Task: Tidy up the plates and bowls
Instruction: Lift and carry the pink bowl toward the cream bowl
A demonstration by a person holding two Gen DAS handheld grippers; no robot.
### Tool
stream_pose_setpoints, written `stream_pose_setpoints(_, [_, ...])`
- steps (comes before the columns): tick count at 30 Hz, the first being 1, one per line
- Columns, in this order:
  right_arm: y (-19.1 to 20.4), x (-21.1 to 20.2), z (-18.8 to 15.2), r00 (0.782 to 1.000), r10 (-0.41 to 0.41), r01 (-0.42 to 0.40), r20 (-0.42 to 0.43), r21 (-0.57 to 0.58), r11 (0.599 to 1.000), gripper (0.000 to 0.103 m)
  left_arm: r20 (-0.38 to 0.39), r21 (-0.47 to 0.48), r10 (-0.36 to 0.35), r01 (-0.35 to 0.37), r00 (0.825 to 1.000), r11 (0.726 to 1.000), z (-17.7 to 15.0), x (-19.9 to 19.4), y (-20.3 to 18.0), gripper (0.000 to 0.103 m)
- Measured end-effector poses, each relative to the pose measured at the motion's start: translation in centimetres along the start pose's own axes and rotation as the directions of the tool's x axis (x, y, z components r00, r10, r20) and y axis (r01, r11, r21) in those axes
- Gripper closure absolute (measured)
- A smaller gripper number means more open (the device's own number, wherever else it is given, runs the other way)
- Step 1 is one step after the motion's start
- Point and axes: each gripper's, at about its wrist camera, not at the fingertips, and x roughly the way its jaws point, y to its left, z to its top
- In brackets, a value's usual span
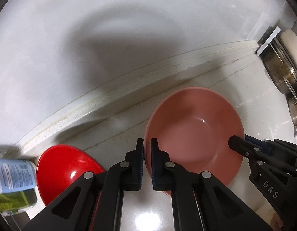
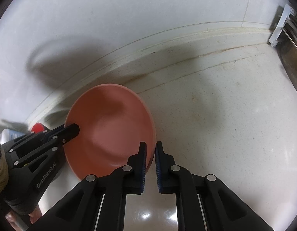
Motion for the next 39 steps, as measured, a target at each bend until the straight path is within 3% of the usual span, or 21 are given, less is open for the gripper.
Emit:
stream_pose_setpoints(14, [-0.8, -4.8, -2.3, 0.999, 0.004, -0.004, 0.054, -0.013, 1.0, 0.093, 0.073, 0.012, -0.037, 0.037, 0.997, 0.999, -3.8, -6.2, -1.5, 0.094])
stream_pose_setpoints(22, [-1.3, -8.2, -5.2, 0.994, 0.0, 0.002, 0.107, -0.021, 1.0, 0.093, 0.106, 0.004, -0.093, 0.093, 0.99, 0.996, -6.6, -10.4, -2.1, 0.094])
stream_pose_setpoints(39, [-5.5, -14.7, -12.7, 0.985, -0.01, 0.008, 0.173, 0.011, 1.0, 0.092, 0.123, 0.086, -0.151, 0.141, 0.981, 0.986, -13.9, -14.7, -8.6, 0.094])
